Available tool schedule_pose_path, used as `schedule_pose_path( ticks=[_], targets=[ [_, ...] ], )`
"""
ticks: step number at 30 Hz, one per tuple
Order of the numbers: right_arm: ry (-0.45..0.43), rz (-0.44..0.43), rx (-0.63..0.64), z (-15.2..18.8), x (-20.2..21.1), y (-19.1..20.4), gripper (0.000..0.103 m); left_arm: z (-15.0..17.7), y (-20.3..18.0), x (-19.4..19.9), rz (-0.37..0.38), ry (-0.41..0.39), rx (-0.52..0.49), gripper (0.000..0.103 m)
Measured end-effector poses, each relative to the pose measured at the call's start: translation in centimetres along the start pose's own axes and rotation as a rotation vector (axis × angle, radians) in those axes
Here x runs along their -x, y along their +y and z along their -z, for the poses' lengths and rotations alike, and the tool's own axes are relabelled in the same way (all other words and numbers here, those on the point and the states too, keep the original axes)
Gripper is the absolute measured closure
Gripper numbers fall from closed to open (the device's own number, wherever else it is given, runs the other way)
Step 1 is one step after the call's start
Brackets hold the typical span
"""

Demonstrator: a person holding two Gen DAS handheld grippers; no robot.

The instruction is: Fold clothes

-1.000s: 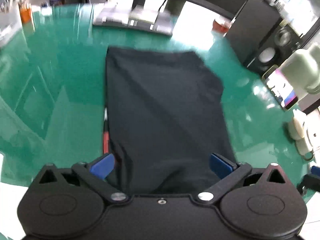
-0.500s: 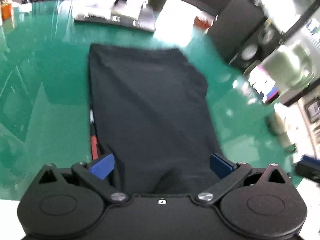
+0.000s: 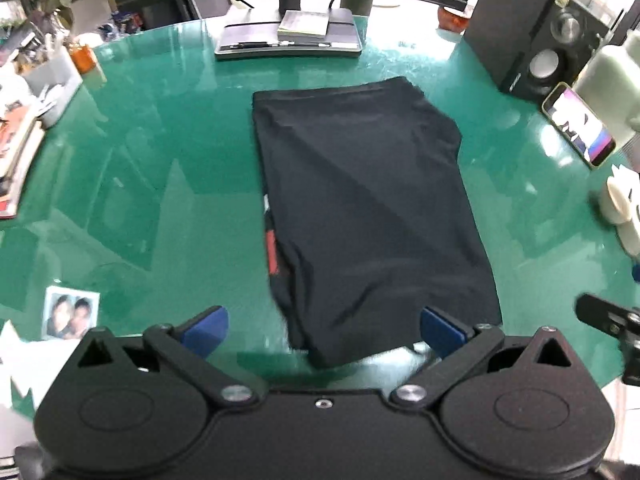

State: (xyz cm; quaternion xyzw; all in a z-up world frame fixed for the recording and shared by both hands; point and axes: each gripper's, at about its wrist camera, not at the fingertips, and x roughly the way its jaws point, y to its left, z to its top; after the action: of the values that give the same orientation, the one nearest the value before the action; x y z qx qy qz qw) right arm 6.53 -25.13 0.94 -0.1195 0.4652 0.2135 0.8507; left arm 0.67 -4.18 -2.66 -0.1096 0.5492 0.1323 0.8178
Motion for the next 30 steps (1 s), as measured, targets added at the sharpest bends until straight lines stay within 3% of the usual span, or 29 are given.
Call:
schedule_pose_path(
  ticks=[8, 20, 30],
  targets=[
    [-0.007, 0.008, 0.079, -0.3, 0.6, 1.9, 0.0, 0.8, -0.8, 2.3, -0.078, 0.008, -0.015, 0.001],
    [-0.033, -0.003, 0.107, 0.5, 2.0, 2.4, 0.0, 1.9, -2.6, 3.4, -0.065, -0.001, -0.11, 0.001],
    [-0.027, 0.001, 0.094, 1.1, 2.2, 2.5, 0.0, 2.1, -2.7, 3.3, -0.06, 0.004, -0.121, 0.001]
  ],
)
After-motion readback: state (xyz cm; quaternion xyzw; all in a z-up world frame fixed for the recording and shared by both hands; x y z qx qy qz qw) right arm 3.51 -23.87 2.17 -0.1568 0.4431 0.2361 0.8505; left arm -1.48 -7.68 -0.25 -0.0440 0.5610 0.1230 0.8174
